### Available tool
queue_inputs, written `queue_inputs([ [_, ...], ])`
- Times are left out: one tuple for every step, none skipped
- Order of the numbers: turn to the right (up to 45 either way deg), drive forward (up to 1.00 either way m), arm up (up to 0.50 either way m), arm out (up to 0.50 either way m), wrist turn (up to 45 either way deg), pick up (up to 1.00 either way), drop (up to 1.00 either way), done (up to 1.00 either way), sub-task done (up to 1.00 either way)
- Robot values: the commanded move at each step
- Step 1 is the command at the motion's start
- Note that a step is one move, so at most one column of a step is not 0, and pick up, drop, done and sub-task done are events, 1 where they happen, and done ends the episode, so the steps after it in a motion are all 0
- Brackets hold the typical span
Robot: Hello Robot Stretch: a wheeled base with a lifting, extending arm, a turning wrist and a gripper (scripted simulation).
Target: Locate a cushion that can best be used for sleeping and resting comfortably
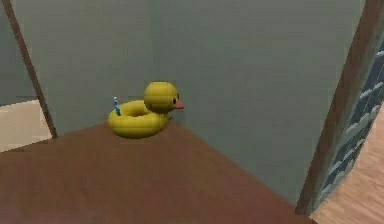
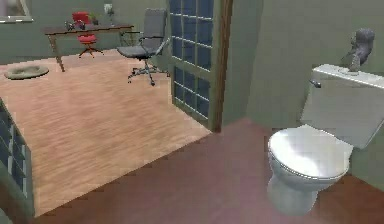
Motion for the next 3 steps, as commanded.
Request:
queue_inputs([
  [-45.0, 0.00, 0.00, 0.00, 0.0, 0.00, 0.00, 0.00, 0.00],
  [0.0, 1.00, 0.00, 0.00, 0.0, 0.00, 0.00, 0.00, 0.00],
  [0.0, 1.00, 0.00, 0.00, 0.0, 0.00, 0.00, 0.00, 0.00],
])
